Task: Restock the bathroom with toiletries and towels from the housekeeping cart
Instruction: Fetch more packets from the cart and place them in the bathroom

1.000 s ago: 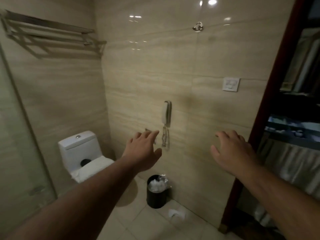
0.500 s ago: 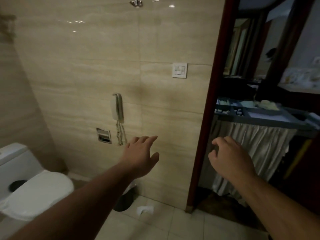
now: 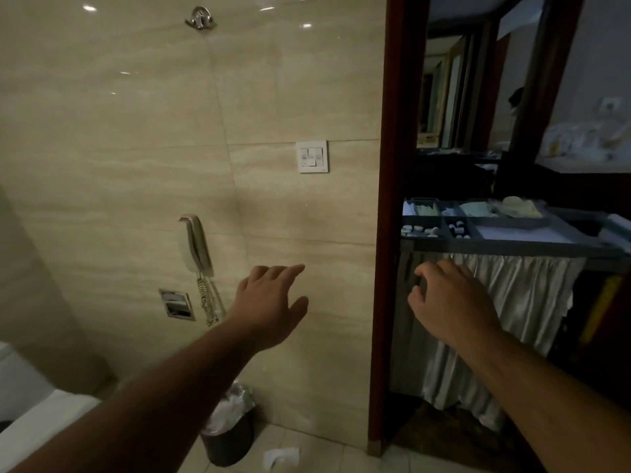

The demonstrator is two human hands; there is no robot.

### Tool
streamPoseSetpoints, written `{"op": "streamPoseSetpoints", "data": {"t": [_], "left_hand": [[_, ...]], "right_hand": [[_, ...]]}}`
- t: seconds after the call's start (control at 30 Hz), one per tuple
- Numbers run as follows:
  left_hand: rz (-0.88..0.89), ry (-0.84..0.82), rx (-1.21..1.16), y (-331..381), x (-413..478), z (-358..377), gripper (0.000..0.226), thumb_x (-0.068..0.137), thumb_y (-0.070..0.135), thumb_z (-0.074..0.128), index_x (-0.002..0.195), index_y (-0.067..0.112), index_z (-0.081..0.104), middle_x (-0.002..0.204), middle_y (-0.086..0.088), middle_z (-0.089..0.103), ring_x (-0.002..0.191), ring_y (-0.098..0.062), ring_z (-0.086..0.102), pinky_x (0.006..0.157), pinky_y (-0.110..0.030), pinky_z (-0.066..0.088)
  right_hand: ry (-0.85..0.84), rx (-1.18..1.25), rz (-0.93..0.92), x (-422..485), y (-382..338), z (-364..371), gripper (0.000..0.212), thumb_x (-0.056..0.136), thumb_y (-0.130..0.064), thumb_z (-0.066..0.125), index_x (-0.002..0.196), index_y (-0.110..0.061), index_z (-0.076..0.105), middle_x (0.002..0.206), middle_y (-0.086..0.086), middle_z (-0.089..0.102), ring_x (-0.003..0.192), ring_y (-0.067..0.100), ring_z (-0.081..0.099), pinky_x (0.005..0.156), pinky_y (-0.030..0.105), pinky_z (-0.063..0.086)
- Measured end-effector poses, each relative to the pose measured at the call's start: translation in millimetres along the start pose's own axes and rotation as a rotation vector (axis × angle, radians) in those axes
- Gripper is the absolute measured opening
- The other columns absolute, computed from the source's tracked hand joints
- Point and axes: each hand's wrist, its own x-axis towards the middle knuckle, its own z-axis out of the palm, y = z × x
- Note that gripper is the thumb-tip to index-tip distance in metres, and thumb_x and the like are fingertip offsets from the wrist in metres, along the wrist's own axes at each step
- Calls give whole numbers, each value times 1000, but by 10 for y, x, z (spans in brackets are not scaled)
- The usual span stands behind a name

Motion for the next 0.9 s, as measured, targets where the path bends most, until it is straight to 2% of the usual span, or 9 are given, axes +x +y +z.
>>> {"op": "streamPoseSetpoints", "data": {"t": [0.13,0.33,0.53,0.63,0.8,0.9], "left_hand": [[20,-46,-2,135,295,154,68,98,57,43,157,35,18,160,6,32,146,-23,23,116,-44,26],[150,-83,-54,555,889,448,67,100,55,42,158,32,17,161,5,29,148,-24,20,119,-44,23],[335,-126,-148,831,1531,701,72,98,56,44,159,28,16,163,2,26,148,-25,17,121,-45,24],[404,-129,-214,966,1875,709,73,99,55,44,159,27,13,164,0,22,150,-26,13,122,-41,19],[519,-145,-342,1133,2368,777,74,100,50,47,160,26,11,163,-1,27,148,-25,18,120,-40,22],[583,-177,-378,1223,2576,904,75,99,50,47,160,26,9,163,0,26,148,-23,17,120,-41,24]], "right_hand": [[-122,-42,59,163,172,30,60,98,-49,44,150,-22,31,149,8,38,135,27,38,106,41,41],[-114,-71,143,434,635,20,61,98,-50,43,150,-21,31,149,8,38,134,28,39,106,41,41],[-199,-104,391,599,1108,-8,76,96,-61,43,156,-24,16,160,11,22,143,34,26,112,47,34],[-163,-140,466,834,1241,-154,79,95,-63,44,157,-24,16,160,11,21,144,34,25,113,47,35],[35,-198,367,1136,1235,-255,71,97,-51,51,154,-15,30,156,11,33,142,29,32,112,40,33],[23,-185,363,1244,1225,-196,65,99,-47,50,153,-16,32,158,6,33,145,23,32,116,38,32]]}}
